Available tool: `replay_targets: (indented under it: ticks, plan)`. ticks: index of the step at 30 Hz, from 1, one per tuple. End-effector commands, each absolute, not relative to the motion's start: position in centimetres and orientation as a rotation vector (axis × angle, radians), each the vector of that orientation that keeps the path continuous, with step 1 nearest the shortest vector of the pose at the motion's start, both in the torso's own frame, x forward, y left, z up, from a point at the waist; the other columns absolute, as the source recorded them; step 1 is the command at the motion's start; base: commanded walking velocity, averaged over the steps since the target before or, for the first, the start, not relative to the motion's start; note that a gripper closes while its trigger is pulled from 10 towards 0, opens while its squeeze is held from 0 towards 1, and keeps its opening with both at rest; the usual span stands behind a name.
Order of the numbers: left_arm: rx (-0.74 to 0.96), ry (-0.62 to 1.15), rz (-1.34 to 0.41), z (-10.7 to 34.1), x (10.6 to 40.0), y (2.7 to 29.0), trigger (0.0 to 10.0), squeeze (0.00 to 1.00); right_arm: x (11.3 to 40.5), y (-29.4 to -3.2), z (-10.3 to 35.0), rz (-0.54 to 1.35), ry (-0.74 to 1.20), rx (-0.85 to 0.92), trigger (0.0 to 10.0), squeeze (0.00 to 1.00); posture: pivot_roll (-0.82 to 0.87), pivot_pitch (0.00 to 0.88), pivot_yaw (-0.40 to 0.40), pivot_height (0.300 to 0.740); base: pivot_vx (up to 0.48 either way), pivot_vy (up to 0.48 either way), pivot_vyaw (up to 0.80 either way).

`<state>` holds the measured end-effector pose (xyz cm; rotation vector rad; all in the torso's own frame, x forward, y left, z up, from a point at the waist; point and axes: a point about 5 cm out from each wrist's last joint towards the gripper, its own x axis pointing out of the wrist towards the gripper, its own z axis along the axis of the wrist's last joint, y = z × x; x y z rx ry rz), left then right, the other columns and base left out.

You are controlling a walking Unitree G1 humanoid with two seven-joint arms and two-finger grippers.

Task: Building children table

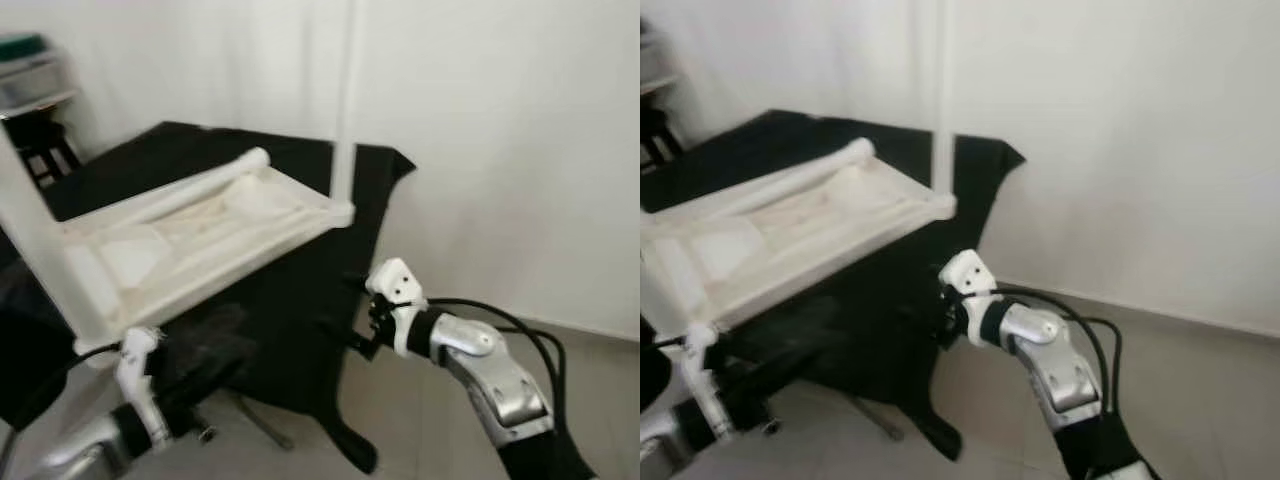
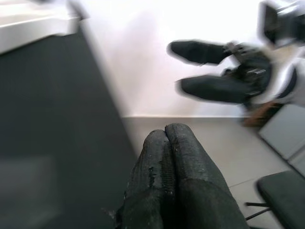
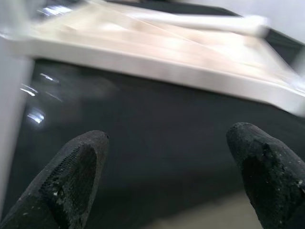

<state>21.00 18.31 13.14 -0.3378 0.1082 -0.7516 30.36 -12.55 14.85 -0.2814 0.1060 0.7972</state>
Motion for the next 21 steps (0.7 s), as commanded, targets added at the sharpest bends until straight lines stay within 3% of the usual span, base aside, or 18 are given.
replay_targets:
  ticks: [1, 10, 17, 21]
  plan:
    - [-0.324, 0.095, -0.729, 13.4, 21.3, 18.3, 10.0, 0.00, 30.5, -12.2, 14.9, 0.774, 0.083, -0.284, 10.0, 0.00, -0.07, 0.000, -0.015, 0.740, 0.000, -0.480, 0.00]
    - [-0.361, -0.081, -0.623, 16.4, 25.1, 13.6, 10.0, 0.00, 31.6, -11.8, 14.9, 0.492, 0.061, -0.222, 10.0, 0.00, -0.08, 0.000, -0.018, 0.740, 0.000, -0.480, 0.00]
    - [-0.313, -0.061, -0.473, 15.9, 26.3, 14.7, 10.0, 0.00, 32.3, -11.6, 14.8, 0.424, 0.067, -0.207, 10.0, 0.00, -0.08, 0.000, -0.009, 0.740, 0.000, -0.463, 0.00]
    - [-0.274, -0.031, -0.277, 15.2, 27.1, 16.6, 10.0, 0.00, 32.5, -11.4, 14.6, 0.410, 0.072, -0.204, 10.0, 0.00, -0.09, 0.000, -0.013, 0.740, 0.000, 0.000, 0.00]
